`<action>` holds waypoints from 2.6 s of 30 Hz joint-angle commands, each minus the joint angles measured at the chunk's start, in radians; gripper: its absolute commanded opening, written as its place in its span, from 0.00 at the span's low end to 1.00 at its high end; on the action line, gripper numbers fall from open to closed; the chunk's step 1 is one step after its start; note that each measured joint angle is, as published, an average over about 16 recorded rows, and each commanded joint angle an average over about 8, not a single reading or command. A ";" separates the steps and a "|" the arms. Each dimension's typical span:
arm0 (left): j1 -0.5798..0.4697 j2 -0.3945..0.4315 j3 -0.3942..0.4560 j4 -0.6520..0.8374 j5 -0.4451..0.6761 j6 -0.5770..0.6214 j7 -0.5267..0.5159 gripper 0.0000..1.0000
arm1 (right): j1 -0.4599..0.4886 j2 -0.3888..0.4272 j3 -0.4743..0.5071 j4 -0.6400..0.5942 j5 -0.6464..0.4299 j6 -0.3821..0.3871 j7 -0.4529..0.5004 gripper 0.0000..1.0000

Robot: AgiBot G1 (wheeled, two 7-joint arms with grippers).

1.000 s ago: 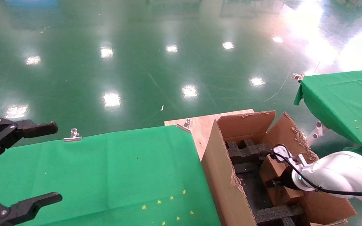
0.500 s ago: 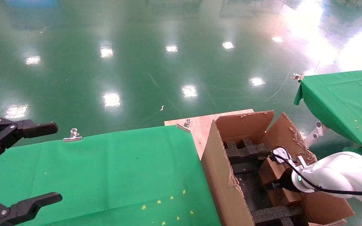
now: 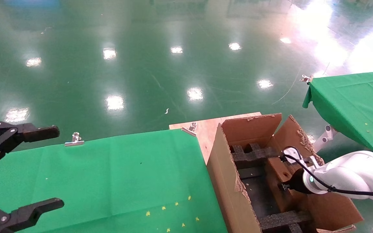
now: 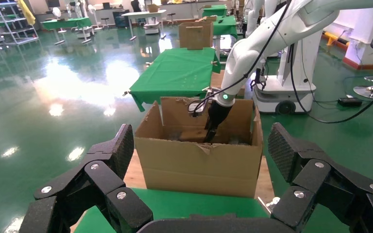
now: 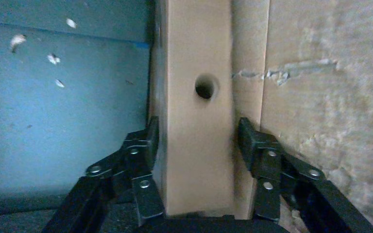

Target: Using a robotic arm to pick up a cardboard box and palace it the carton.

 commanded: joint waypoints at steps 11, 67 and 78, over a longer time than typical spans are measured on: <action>0.000 0.000 0.000 0.000 0.000 0.000 0.000 1.00 | 0.109 0.061 0.040 0.132 -0.044 0.014 0.004 1.00; 0.000 -0.001 0.001 0.001 -0.001 -0.001 0.001 1.00 | 0.201 0.134 0.529 0.430 0.455 -0.223 -0.591 1.00; 0.000 -0.001 0.002 0.001 -0.001 -0.001 0.001 1.00 | 0.053 0.115 0.748 0.416 0.674 -0.387 -0.869 1.00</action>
